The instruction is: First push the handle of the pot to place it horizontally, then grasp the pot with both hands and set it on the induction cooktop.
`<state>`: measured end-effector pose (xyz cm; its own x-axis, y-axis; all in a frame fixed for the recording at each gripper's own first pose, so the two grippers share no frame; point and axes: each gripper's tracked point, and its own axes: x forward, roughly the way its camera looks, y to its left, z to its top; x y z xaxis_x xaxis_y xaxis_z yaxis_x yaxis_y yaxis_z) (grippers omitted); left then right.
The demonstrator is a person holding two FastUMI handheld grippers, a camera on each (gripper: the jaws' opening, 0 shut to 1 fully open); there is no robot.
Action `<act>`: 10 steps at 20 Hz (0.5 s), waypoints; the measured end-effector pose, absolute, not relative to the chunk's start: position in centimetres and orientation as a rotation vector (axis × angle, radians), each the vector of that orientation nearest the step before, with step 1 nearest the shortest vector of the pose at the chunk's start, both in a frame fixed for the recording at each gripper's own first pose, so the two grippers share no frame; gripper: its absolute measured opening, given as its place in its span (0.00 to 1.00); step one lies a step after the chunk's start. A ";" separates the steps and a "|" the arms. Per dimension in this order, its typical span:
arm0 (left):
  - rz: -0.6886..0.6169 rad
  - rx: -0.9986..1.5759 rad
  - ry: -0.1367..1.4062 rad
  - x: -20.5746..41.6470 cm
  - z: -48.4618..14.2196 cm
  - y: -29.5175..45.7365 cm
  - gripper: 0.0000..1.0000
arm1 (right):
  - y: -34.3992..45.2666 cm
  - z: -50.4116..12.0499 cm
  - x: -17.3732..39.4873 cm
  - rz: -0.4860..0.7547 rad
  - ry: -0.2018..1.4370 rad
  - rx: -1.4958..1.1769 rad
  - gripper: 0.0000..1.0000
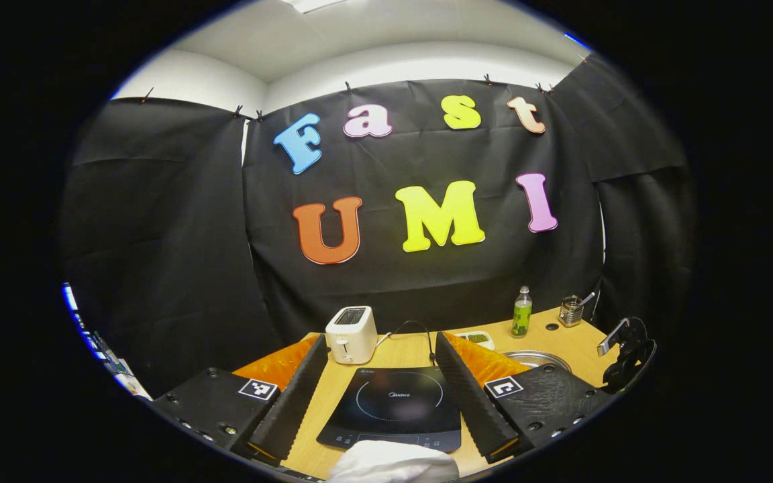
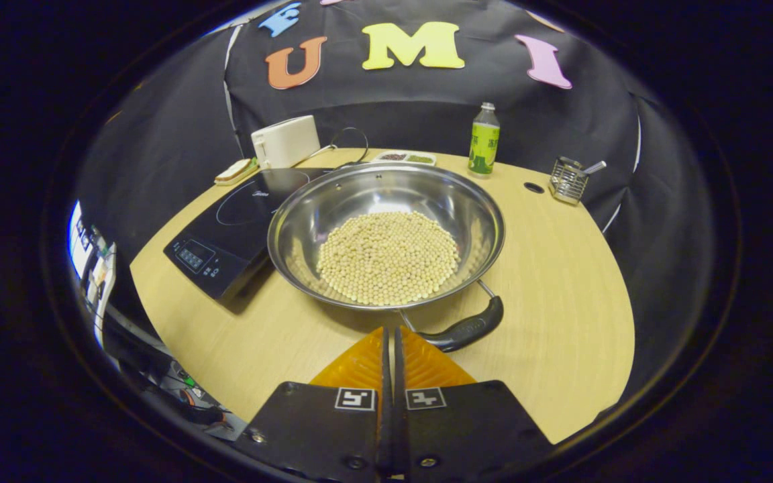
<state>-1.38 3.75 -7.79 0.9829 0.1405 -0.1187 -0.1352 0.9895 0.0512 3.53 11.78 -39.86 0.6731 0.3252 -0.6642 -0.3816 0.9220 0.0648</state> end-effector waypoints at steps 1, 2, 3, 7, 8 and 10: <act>0.138 0.041 0.125 -1.3 -8.0 3.7 0.96 | 11.4 -39.8 3.7 0.395 0.731 -0.082 0.04; 0.141 0.039 0.124 -1.2 -8.0 3.8 0.96 | 11.1 -39.8 3.8 0.393 0.733 -0.083 0.04; 0.141 0.036 0.127 -1.0 -8.0 3.7 0.96 | 10.8 -39.8 4.0 0.390 0.733 -0.087 0.04; 0.143 0.032 0.131 -0.6 -8.2 3.4 0.96 | 9.3 -39.7 5.0 0.372 0.734 -0.102 0.04; 0.143 0.034 0.131 -0.4 -8.3 3.4 0.96 | 8.9 -39.7 5.3 0.366 0.735 -0.100 0.04; 0.144 0.035 0.135 -0.3 -8.4 3.1 0.96 | 8.2 -39.6 5.8 0.358 0.735 -0.101 0.04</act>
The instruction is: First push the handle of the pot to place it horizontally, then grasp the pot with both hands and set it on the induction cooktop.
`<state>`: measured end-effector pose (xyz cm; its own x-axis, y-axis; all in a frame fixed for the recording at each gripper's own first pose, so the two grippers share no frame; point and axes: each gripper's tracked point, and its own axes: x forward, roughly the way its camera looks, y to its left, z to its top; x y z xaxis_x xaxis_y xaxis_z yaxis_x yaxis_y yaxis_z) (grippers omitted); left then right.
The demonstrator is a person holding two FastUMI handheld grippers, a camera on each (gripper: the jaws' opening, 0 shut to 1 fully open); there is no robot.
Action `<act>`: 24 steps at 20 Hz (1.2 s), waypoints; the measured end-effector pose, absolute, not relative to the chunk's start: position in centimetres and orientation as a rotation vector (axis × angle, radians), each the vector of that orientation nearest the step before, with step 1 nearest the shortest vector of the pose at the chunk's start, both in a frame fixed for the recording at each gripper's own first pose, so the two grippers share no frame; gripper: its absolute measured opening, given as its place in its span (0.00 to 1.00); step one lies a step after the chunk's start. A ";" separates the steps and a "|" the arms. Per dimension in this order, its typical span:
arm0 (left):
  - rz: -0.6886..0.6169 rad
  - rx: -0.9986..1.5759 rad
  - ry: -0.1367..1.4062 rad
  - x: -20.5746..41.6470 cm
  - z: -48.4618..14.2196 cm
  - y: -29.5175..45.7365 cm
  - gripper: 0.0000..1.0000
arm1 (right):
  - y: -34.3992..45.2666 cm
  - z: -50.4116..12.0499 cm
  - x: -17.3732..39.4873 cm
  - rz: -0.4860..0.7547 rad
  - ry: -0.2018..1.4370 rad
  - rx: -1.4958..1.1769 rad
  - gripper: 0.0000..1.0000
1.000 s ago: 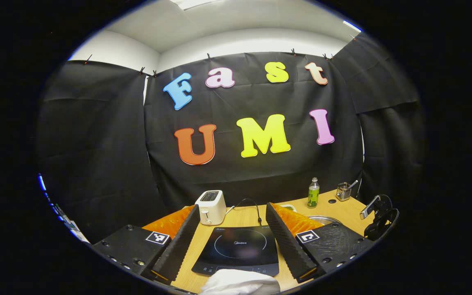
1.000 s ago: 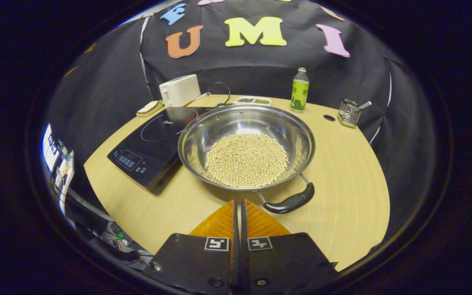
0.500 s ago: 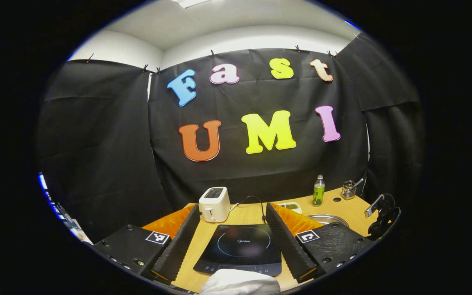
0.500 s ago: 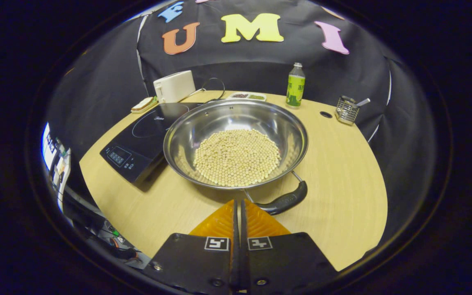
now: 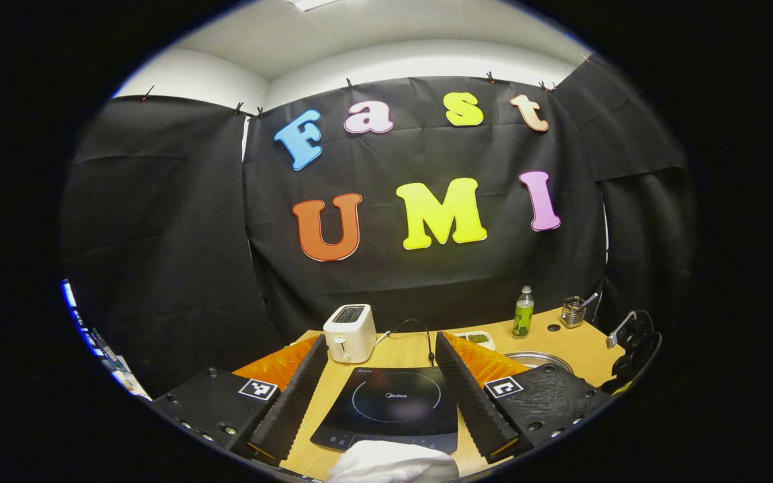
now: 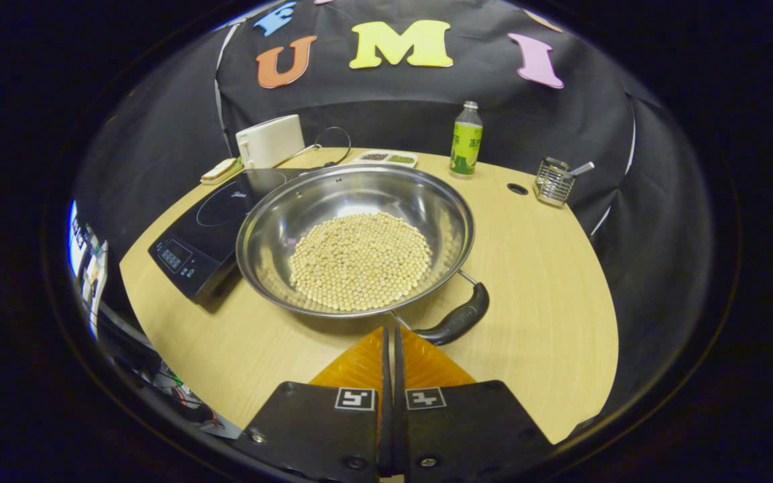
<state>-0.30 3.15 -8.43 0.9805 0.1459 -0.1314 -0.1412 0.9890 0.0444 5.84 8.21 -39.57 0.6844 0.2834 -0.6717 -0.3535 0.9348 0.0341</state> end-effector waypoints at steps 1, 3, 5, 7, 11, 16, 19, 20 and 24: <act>0.143 0.034 0.138 -0.1 -8.5 3.0 0.96 | 7.8 -39.5 6.2 0.352 0.734 -0.103 0.00; 0.145 0.035 0.145 0.2 -8.9 2.8 0.96 | 7.1 -39.3 6.9 0.347 0.731 -0.108 0.04; 0.147 0.038 0.147 0.6 -9.0 2.5 0.96 | 6.5 -39.2 7.7 0.337 0.729 -0.105 0.04; 0.150 0.036 0.150 0.8 -9.1 2.4 0.96 | 5.8 -39.2 8.5 0.332 0.728 -0.109 0.04; 0.158 0.026 0.163 1.3 -9.6 1.8 0.96 | 4.7 -39.0 10.0 0.332 0.726 -0.114 0.04; 0.170 0.035 0.180 2.0 -10.2 1.1 0.96 | 3.4 -38.8 11.8 0.336 0.717 -0.117 0.04; 0.184 0.027 0.193 2.3 -10.5 0.8 0.96 | 3.1 -38.7 12.9 0.350 0.710 -0.131 0.04; 0.188 0.024 0.196 2.4 -10.7 0.7 0.96 | 2.9 -38.7 13.2 0.354 0.710 -0.137 0.04; 0.202 0.031 0.199 2.9 -10.9 0.2 0.96 | 2.0 -38.5 14.8 0.359 0.709 -0.142 0.04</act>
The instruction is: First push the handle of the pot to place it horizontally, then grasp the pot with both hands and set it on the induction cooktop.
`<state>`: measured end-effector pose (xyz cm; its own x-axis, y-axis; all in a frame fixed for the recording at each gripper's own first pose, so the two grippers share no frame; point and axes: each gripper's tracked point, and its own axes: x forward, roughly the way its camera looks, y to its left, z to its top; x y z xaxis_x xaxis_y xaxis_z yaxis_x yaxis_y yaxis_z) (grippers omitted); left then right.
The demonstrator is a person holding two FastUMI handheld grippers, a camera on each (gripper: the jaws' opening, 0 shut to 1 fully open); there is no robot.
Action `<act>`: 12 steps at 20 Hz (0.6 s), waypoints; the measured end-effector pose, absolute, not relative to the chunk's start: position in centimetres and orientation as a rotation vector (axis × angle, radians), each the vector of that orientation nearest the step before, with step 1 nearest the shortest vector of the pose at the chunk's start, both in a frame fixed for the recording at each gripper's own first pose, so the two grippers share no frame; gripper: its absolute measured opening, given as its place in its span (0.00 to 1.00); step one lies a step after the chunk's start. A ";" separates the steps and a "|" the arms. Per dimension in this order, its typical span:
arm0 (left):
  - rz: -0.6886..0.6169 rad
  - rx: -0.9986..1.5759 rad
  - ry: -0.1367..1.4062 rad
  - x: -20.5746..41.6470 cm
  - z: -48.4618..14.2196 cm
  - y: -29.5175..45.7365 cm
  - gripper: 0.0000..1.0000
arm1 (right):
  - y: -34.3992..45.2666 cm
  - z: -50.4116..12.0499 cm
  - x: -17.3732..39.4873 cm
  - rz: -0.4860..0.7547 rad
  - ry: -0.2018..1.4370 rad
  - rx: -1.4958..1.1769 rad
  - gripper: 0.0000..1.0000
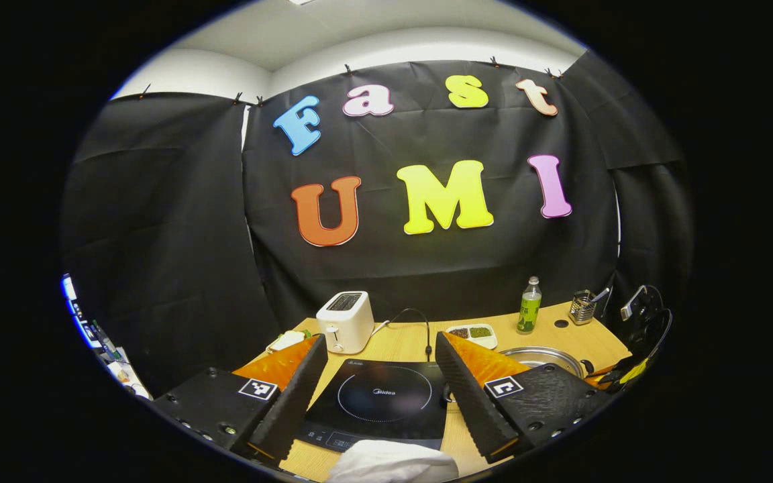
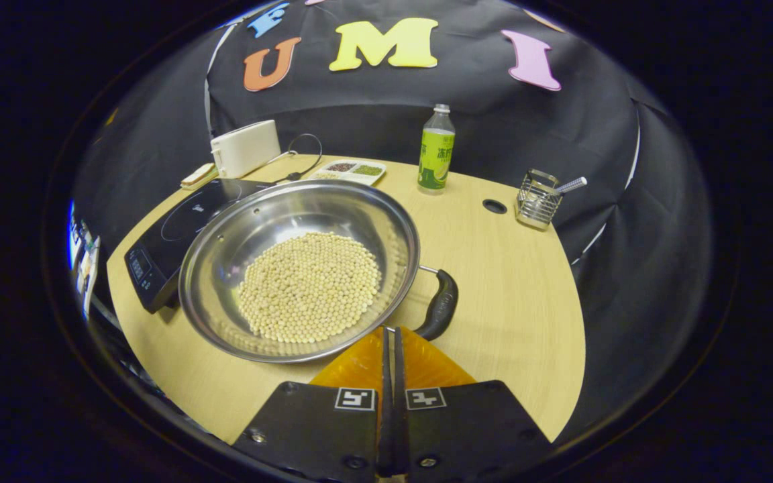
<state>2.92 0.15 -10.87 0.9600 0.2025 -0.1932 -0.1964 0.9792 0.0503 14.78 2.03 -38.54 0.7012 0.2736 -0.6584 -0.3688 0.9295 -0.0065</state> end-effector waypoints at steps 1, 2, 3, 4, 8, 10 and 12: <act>0.206 0.031 0.201 3.0 -10.9 0.0 0.96 | 1.8 -38.5 15.2 0.359 0.706 -0.142 0.04; 0.208 0.030 0.204 3.1 -11.1 -0.2 0.96 | 1.7 -38.4 15.4 0.362 0.706 -0.144 0.04; 0.213 0.030 0.206 3.2 -11.2 -0.5 0.96 | 1.5 -38.4 15.8 0.364 0.705 -0.146 0.04; 0.216 0.029 0.209 3.3 -11.2 -0.5 0.96 | 1.5 -38.4 16.0 0.367 0.704 -0.147 0.04; 0.230 0.028 0.218 3.5 -11.6 -1.0 0.96 | 1.2 -38.4 17.0 0.377 0.696 -0.155 0.04; 0.235 0.028 0.223 3.6 -11.8 -1.1 0.96 | 1.1 -38.3 17.5 0.381 0.694 -0.155 0.04; 0.238 0.031 0.235 3.8 -12.3 -1.2 0.96 | 1.1 -38.3 17.8 0.385 0.694 -0.158 0.04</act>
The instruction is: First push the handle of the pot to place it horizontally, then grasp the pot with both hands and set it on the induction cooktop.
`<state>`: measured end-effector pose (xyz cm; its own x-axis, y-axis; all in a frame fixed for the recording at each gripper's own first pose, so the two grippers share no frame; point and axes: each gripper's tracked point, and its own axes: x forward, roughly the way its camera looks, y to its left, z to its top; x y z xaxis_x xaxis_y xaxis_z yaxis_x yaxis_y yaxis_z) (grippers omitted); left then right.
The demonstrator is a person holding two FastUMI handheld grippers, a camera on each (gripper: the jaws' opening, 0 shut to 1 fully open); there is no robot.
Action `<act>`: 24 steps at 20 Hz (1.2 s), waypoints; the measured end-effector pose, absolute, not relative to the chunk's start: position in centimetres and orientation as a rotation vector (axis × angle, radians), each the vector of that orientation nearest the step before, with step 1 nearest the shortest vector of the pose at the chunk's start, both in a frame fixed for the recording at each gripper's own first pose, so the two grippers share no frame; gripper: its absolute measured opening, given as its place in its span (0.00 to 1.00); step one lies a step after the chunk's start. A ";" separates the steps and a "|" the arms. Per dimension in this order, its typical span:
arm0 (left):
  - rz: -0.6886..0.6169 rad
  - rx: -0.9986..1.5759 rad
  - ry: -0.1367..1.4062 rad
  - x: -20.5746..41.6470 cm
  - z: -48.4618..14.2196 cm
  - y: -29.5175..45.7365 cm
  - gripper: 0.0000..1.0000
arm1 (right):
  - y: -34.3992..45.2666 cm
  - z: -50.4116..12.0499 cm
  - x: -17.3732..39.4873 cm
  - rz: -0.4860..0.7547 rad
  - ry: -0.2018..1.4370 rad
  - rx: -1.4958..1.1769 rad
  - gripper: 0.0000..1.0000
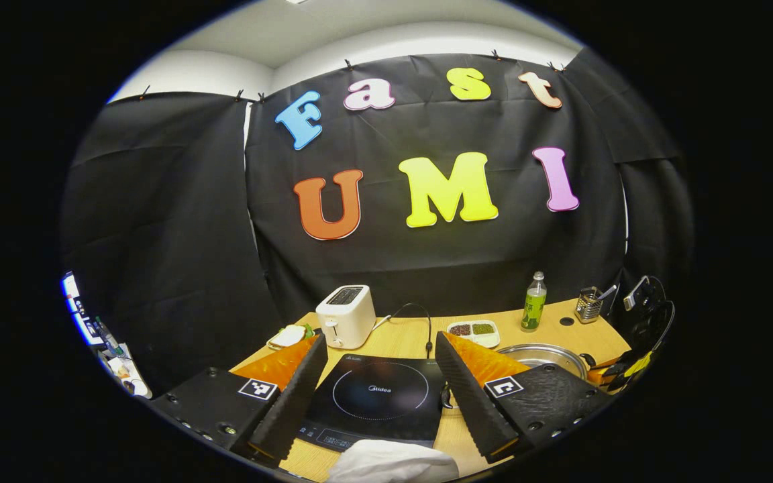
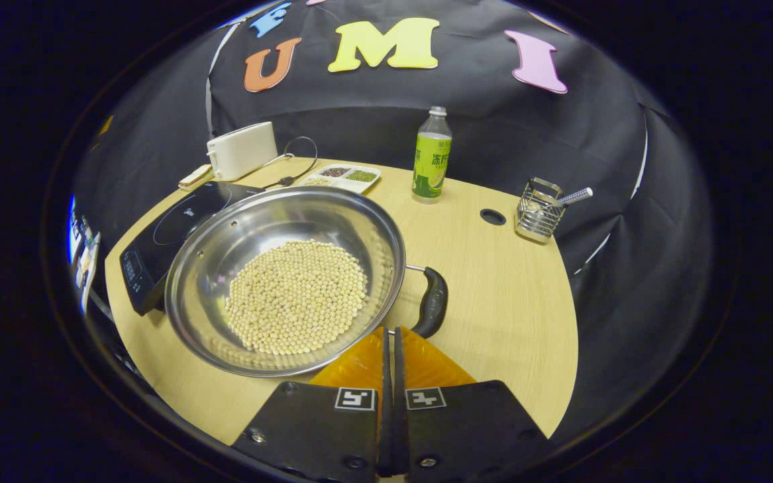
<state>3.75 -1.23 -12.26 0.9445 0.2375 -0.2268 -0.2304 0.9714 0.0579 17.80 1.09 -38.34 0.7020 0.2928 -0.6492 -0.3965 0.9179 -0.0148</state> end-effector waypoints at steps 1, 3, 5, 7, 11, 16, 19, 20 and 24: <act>0.239 0.031 0.239 3.9 -12.5 -1.4 0.96 | 1.1 -38.4 17.9 0.386 0.693 -0.158 0.04; 0.239 0.025 0.244 4.1 -12.8 -1.4 0.96 | 1.0 -38.3 17.9 0.382 0.696 -0.163 0.04; 0.230 0.018 0.255 4.4 -13.6 -1.7 0.96 | 0.5 -37.8 17.9 0.346 0.681 -0.164 0.04; 0.213 0.027 0.264 4.7 -14.5 -1.9 0.96 | 0.1 -37.2 17.6 0.313 0.663 -0.170 0.06; 0.148 0.023 0.308 5.4 -17.6 -3.1 0.96 | 0.1 -35.2 15.8 0.288 0.632 -0.150 0.34; 0.061 0.043 0.366 6.2 -21.5 -5.1 0.96 | -0.5 -33.5 13.7 0.224 0.605 -0.096 0.83; 0.025 0.005 0.418 6.4 -24.1 -6.6 0.97 | -1.5 -33.1 12.6 0.164 0.605 -0.045 0.87; 0.018 -0.013 0.441 6.4 -24.9 -7.0 0.97 | -1.7 -33.1 12.2 0.153 0.609 -0.033 0.86; -0.002 -0.026 0.498 6.8 -27.5 -8.2 0.97 | -2.7 -34.0 11.7 0.114 0.634 0.001 0.97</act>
<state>6.75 -8.20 -27.46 0.8786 -0.0083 -0.4775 -0.0046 0.9997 -0.0257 11.72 -2.69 -34.01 0.7994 0.1069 -0.5912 -0.1061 0.9937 0.0362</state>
